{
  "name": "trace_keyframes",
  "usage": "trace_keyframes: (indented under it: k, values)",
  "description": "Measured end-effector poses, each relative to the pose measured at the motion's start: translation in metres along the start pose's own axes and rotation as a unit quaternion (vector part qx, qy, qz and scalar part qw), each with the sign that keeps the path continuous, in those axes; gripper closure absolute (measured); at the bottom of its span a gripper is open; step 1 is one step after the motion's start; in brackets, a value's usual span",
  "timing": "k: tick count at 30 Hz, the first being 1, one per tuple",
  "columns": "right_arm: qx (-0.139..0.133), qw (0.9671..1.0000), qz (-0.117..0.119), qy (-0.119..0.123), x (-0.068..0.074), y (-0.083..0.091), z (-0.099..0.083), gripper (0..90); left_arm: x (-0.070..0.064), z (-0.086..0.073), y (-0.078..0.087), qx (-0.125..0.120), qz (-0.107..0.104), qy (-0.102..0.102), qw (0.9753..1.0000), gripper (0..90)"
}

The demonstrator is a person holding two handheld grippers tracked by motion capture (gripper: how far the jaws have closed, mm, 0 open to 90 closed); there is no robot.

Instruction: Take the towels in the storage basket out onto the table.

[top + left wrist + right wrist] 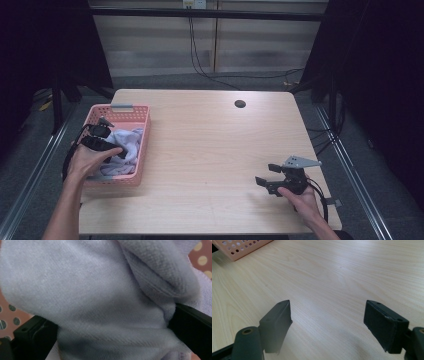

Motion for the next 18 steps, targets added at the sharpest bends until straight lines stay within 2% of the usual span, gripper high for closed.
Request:
trace_keyframes:
  k: [1, 4, 10, 13, 14, 15, 18]
  values:
    - [0.0, 1.0, 0.0, -0.002, 0.0, 0.0, 0.0, 21.6, 0.0, 0.0, -0.002, 0.003, -0.001, 0.007, 1.0, 0.0]
    - [0.002, 1.0, 0.001, -0.002, 0.0, -0.001, 0.0, 22.5, 0.0, -0.003, -0.009, 0.031, 0.022, 0.002, 0.9993, 0.0]
    - [-0.001, 1.0, 0.006, 0.003, 0.002, 0.001, 0.001, 23.2, -0.002, -0.002, -0.016, 0.069, 0.038, -0.01, 0.9968, 0.0]
    - [0.001, 1.0, 0.007, 0.003, 0.002, 0.002, 0.0, 23.3, -0.003, -0.001, -0.019, 0.079, 0.051, -0.005, 0.9956, 0.2]
    - [0.0, 1.0, 0.007, 0.004, 0.001, 0.002, 0.0, 23.2, -0.004, 0.0, -0.018, 0.084, 0.056, -0.005, 0.9949, 2.3]
    - [-0.001, 1.0, 0.008, 0.002, 0.002, 0.002, 0.0, 23.3, -0.004, 0.001, -0.017, 0.083, 0.061, 0.002, 0.9947, 6.7]
    - [0.0, 1.0, 0.009, 0.004, 0.002, 0.002, 0.0, 23.1, -0.003, 0.003, -0.013, 0.084, 0.071, 0.001, 0.994, 19.5]
Point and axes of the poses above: each handheld gripper's, and its own axes: y roughly backward along the jaws, z roughly out of its top, x roughly to its left, the point moved 6 cm from there along -y, roughly forward along the jaws, and after that the axes turned 2 degrees about -z, right-handed, at the moved point
